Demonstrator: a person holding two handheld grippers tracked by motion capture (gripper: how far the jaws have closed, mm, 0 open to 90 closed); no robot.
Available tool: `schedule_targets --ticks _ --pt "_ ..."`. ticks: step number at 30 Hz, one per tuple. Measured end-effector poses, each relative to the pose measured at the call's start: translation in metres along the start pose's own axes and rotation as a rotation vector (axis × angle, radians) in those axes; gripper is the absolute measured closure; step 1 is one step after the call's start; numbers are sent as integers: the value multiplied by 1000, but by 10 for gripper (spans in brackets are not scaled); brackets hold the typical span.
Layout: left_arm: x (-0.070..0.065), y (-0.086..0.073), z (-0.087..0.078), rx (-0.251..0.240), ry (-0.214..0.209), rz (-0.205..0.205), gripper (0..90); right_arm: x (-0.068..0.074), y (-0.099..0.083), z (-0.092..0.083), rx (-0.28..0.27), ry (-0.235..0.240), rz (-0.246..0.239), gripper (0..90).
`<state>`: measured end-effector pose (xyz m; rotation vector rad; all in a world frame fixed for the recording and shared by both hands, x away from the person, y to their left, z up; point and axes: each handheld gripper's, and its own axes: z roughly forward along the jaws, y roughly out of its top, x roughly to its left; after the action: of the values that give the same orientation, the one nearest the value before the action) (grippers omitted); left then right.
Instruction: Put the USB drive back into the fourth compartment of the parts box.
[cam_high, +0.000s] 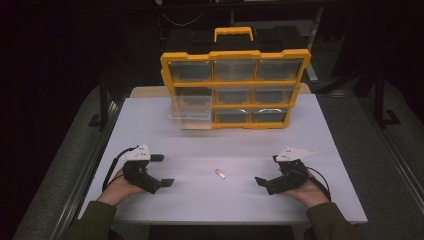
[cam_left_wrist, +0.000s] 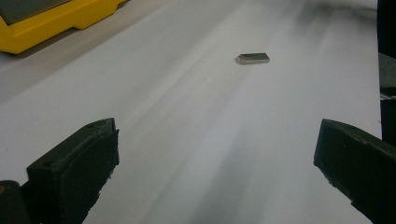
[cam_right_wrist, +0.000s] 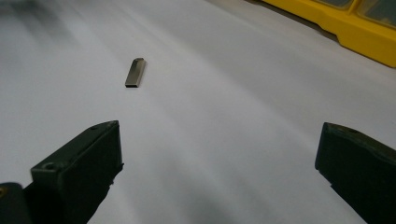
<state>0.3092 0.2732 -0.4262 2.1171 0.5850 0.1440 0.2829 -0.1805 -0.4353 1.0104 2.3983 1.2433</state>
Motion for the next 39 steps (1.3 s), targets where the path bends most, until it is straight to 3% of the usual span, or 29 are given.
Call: schedule_targets --ticks 15,30,39 --pt "-1 -1 1 28 -10 1 0 3 7 0 2 18 -7 1" --pt "-1 0 1 16 -14 -1 0 3 19 5 -13 40 -4 1" --pt "-1 0 2 19 -20 -3 0 3 26 7 6 43 -2 1"
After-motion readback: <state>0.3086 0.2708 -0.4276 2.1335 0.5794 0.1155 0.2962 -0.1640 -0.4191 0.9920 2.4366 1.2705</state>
